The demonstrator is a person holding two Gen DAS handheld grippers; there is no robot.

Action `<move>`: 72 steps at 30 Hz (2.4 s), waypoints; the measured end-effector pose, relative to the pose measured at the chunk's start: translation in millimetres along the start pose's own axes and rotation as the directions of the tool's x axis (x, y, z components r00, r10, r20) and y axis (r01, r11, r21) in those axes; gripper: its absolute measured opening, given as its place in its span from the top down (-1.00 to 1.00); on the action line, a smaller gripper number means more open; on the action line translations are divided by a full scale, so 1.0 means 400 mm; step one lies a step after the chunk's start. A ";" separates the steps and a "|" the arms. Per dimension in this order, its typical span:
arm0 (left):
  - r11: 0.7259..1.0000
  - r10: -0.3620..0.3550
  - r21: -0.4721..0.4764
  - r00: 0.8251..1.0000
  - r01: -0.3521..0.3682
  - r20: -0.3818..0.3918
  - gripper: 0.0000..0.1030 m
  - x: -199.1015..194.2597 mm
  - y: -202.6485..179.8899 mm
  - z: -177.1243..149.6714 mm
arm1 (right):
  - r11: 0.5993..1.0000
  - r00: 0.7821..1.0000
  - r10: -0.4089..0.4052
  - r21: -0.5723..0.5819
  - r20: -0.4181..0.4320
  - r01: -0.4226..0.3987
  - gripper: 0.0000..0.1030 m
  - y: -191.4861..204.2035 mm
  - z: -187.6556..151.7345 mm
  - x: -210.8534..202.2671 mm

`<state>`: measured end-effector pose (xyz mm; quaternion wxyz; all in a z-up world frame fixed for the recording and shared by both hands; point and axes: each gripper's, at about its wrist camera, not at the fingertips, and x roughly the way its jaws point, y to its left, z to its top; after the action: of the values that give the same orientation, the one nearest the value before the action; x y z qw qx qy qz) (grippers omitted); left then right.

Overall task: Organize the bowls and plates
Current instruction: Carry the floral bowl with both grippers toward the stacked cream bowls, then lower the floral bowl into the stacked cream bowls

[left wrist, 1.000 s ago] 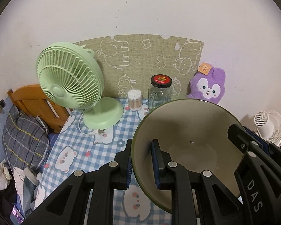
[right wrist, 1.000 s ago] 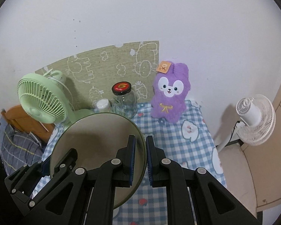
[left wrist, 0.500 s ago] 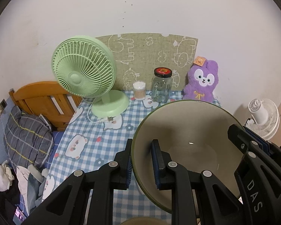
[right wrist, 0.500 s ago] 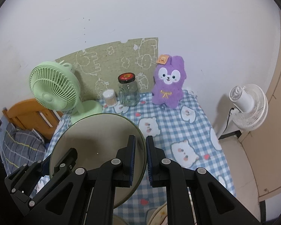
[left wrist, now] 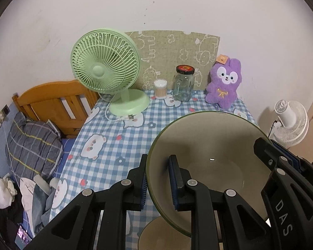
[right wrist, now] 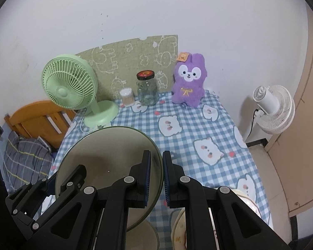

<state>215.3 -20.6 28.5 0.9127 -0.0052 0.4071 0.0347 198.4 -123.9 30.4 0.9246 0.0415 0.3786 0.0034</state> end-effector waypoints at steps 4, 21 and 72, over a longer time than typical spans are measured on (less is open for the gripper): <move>1.000 0.001 0.003 1.000 -0.001 -0.012 0.69 -0.002 0.012 -0.034 | 1.000 1.000 -0.002 0.003 -0.015 0.002 0.71 0.009 -0.036 -0.003; 1.000 0.010 0.015 0.995 -0.009 -0.100 0.68 0.037 0.037 -0.158 | 1.000 0.994 -0.001 0.015 -0.113 0.002 0.72 0.013 -0.163 0.041; 0.998 -0.045 0.026 0.967 0.053 -0.253 0.03 0.081 0.045 -0.283 | 1.000 0.953 -0.005 -0.013 -0.304 0.001 0.71 0.005 -0.275 0.097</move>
<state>151.8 -4.8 -70.9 0.8541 -0.0047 0.5200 0.0047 148.9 -112.5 -74.5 0.8555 0.0340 0.5166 0.0108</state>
